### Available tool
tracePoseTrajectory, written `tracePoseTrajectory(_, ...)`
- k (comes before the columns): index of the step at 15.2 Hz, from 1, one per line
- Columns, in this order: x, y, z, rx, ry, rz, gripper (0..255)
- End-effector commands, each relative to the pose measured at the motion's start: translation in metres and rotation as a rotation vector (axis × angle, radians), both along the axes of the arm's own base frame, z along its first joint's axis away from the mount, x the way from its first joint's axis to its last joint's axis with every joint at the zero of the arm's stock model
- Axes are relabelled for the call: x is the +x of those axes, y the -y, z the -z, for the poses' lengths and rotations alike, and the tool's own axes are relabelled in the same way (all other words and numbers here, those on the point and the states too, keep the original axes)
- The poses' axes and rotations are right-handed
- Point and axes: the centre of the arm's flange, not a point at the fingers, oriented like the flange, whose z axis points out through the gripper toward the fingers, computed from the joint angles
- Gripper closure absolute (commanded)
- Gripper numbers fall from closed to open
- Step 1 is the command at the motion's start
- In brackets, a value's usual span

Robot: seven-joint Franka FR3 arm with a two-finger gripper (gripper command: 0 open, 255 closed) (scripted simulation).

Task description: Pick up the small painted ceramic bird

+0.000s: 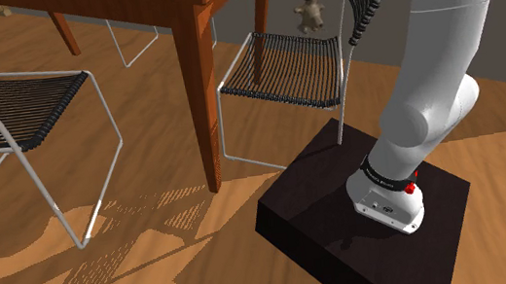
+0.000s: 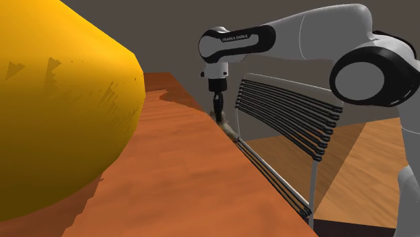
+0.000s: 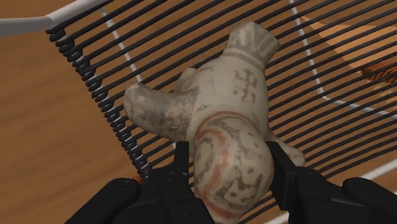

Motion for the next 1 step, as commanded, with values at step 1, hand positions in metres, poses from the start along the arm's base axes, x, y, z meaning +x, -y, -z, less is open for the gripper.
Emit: tracePoseTrajectory(1,-0.0031,0.0047,0.0010,0.001,-0.007,0.009,255)
